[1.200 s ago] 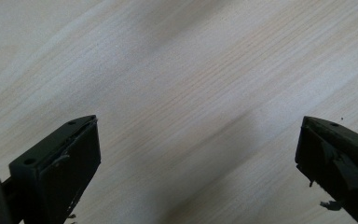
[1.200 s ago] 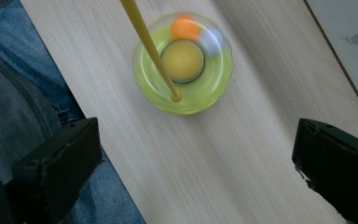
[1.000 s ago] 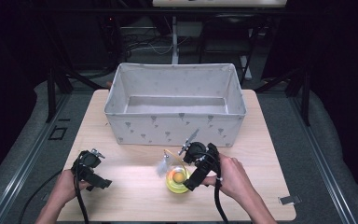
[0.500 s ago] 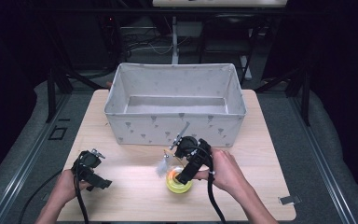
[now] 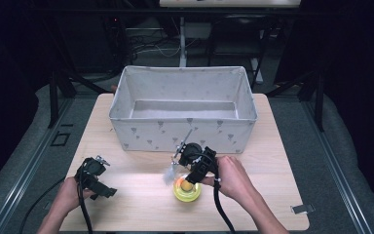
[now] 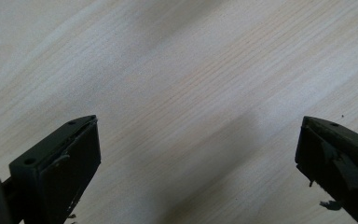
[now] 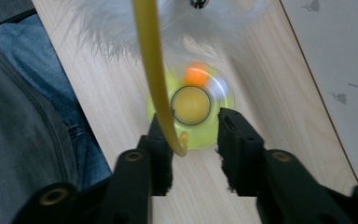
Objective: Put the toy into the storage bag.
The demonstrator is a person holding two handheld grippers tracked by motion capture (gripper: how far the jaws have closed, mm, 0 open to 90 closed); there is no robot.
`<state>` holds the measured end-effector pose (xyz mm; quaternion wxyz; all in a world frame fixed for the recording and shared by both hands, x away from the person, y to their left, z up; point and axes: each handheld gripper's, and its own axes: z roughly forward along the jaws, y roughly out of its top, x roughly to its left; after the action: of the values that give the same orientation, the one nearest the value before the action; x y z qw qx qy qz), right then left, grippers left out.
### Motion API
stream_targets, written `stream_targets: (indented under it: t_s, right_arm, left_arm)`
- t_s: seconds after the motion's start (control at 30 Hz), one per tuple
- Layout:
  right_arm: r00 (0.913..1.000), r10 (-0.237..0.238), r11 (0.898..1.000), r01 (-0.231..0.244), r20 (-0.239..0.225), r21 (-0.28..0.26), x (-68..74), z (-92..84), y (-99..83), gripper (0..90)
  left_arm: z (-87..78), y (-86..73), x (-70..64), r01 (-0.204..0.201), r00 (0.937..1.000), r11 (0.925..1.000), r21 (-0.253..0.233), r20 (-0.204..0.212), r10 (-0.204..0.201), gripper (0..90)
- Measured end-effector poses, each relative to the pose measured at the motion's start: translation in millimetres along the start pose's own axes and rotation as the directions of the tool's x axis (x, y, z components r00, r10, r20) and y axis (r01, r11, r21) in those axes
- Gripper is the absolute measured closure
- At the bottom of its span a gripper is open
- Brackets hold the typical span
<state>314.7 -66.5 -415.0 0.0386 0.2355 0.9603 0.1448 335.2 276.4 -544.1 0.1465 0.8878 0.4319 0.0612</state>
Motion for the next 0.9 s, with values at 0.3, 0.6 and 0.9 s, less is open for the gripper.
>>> stream_targets:
  t_s: [0.3,0.6,0.9]
  right_arm:
    - [1.0,0.007,1.0,-0.007,0.007,0.0,0.4,0.7,-0.8,87.5]
    - [0.9999,0.003,1.0,-0.003,0.013,-0.011,1.8,-1.2,0.2,88.2]
    - [0.9994,0.008,1.0,-0.007,0.033,-0.024,-0.4,-10.3,-1.7,88.2]
  left_arm:
    - [0.5,-0.1,-0.4,-0.002,1.0,1.0,0.003,-0.001,0.002,0.2]
    - [0.6,-0.3,-0.1,-0.004,1.0,1.0,0.004,-0.002,0.004,0.2]
    - [0.5,-0.1,-0.3,-0.003,1.0,1.0,0.003,-0.003,0.003,0.2]
